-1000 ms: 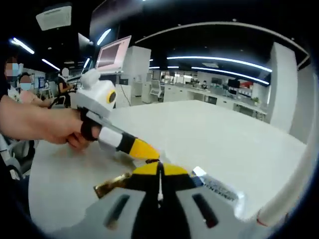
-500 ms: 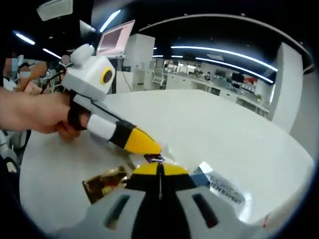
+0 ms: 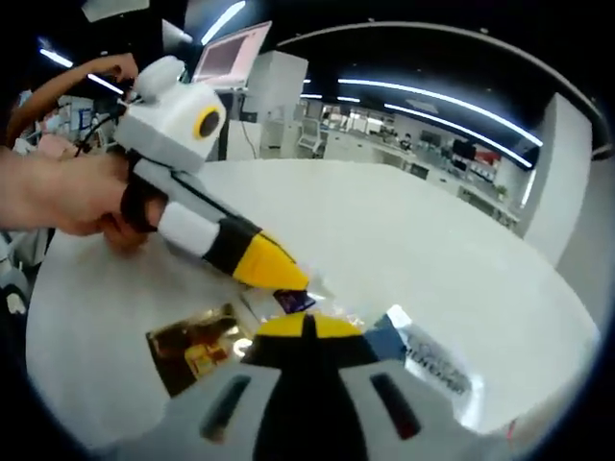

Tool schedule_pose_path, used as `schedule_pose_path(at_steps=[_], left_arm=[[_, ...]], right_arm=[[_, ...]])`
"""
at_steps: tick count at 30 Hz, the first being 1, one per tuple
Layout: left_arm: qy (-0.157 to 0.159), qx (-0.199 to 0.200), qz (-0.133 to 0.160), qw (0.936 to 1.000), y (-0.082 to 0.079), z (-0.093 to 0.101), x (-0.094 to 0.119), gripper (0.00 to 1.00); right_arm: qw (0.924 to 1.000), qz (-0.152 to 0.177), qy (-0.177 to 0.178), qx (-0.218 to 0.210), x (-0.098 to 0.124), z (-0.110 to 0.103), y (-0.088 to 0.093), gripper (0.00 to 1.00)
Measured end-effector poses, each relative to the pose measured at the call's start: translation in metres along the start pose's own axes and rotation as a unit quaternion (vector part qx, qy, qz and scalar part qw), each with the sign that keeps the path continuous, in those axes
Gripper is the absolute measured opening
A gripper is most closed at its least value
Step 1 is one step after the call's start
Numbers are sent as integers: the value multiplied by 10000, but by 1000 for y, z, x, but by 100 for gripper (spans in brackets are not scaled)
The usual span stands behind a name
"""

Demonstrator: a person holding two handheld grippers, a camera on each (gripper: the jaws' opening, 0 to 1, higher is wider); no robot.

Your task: Arrange the skincare products in the storage area until every visible bottle or jar stands upright without overlapping.

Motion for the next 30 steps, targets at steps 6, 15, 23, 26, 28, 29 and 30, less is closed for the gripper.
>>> schedule_pose_path(at_steps=[6,15,23,26,28,29,30], left_arm=[[-207,-26,163,9996,-9,-11,12,0],[-170,-13,150,9997,-13,-11,10,0],[-214,86,5,9997,-5,-16,3,1],[-208,67,6,9998,-4,-15,2,1],[-196,114,10,9997,-4,-14,3,1],[-201,117,6,9997,-4,-14,3,1],[-196,120,-2,9997,-3,-14,4,1]], right_arm=[[10000,21,-4,-40,0,0,0,0],[10000,17,12,-69,0,-1,0,0],[9999,2,4,-112,2,-1,1,0],[9999,-2,9,-120,2,-1,1,0],[9999,4,0,-126,2,-1,1,0],[9999,7,-5,-145,2,-1,1,0],[9999,8,-11,-171,2,-1,1,0]])
Point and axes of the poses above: the point that each gripper's makers call its tool centre point, and the gripper's own axes: x roughly backward along the fingers, z roughly to its right, y roughly out of its underside, the point moved 3 cm from there along x, roughly backward along the fingers, and after that the axes turned 4 degrees about y, right-handed, at the moved point
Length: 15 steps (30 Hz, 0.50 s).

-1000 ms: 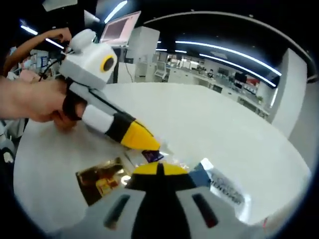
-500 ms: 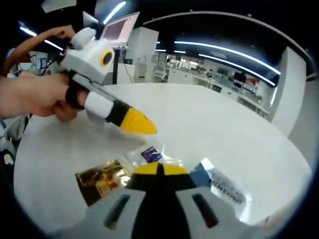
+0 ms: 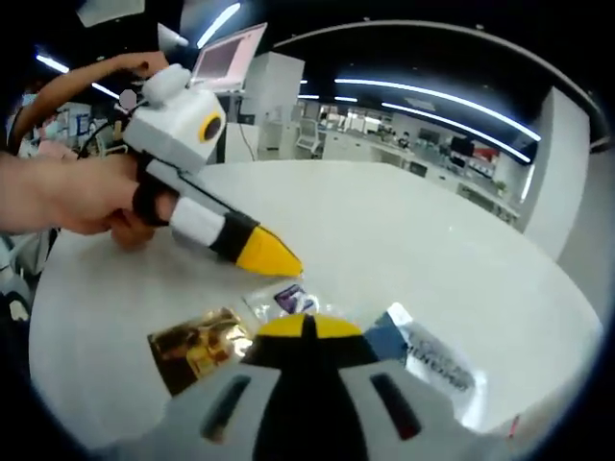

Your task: Arrange the skincare products in the storage area until every visible bottle or jar stands upright without overlapping.

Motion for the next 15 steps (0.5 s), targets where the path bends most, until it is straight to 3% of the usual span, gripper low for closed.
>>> schedule_pose_path(at_steps=[7,9,15], left_arm=[[-11,27,10,10000,2,2,3,2],[111,313,124,9994,1,6,5,2],[81,236,78,9997,3,7,7,2]], right_arm=[[10000,-16,25,22,2,1,-2,1],[9998,84,78,-153,5,4,-5,5],[9995,157,160,-213,11,7,-6,6]])
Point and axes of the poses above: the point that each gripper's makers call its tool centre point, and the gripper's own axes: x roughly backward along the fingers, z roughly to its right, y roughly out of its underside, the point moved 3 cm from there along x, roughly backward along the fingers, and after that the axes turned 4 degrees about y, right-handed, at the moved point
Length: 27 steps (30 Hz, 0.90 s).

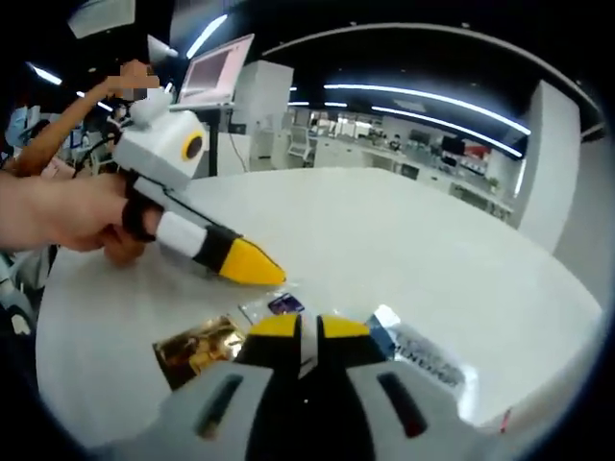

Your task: Arrange the skincare products in the storage area until every visible bottle or jar stands upright without overlapping.

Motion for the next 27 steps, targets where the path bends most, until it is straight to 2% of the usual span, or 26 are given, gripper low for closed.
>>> schedule_pose_path(at_steps=[5,9,27], left_arm=[[-23,-84,-92,9999,6,2,1,2],[23,-25,-60,10000,9,6,4,2],[50,-97,-103,9999,15,10,9,2]], right_arm=[[10000,40,79,-39,7,1,1,6],[9998,67,109,-125,8,1,0,6],[9995,158,212,-166,11,2,-8,6]])
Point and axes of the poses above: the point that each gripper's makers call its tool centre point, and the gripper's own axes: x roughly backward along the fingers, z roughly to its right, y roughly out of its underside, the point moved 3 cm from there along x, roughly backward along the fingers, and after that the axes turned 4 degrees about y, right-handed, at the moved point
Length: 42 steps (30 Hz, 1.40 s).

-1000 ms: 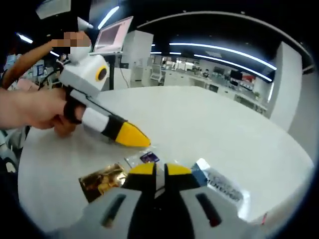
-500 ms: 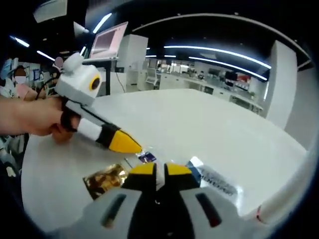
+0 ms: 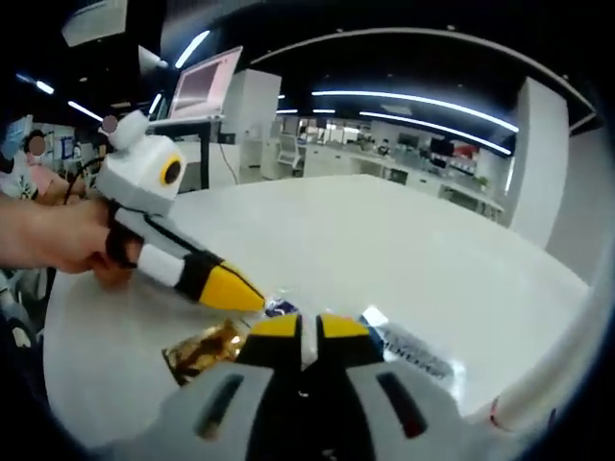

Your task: Arrange the skincare products in the storage area until every visible bottle or jar stands upright without overlapping.

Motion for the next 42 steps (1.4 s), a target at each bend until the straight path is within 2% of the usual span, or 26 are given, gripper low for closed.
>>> schedule_pose_path(at_steps=[7,14,23,42], left_arm=[[-8,-33,20,10000,-3,-3,-1,2],[-34,-37,2,10000,-4,-5,0,2],[-30,-27,-23,10000,-4,-5,0,2],[-28,-11,3,10000,-6,-7,-3,2]], right_arm=[[10000,13,-11,39,2,-2,-1,6],[9995,-277,-95,100,-6,-4,15,5],[9988,-404,-198,181,-16,-7,19,0],[9989,-367,-271,50,-10,-12,17,1]])
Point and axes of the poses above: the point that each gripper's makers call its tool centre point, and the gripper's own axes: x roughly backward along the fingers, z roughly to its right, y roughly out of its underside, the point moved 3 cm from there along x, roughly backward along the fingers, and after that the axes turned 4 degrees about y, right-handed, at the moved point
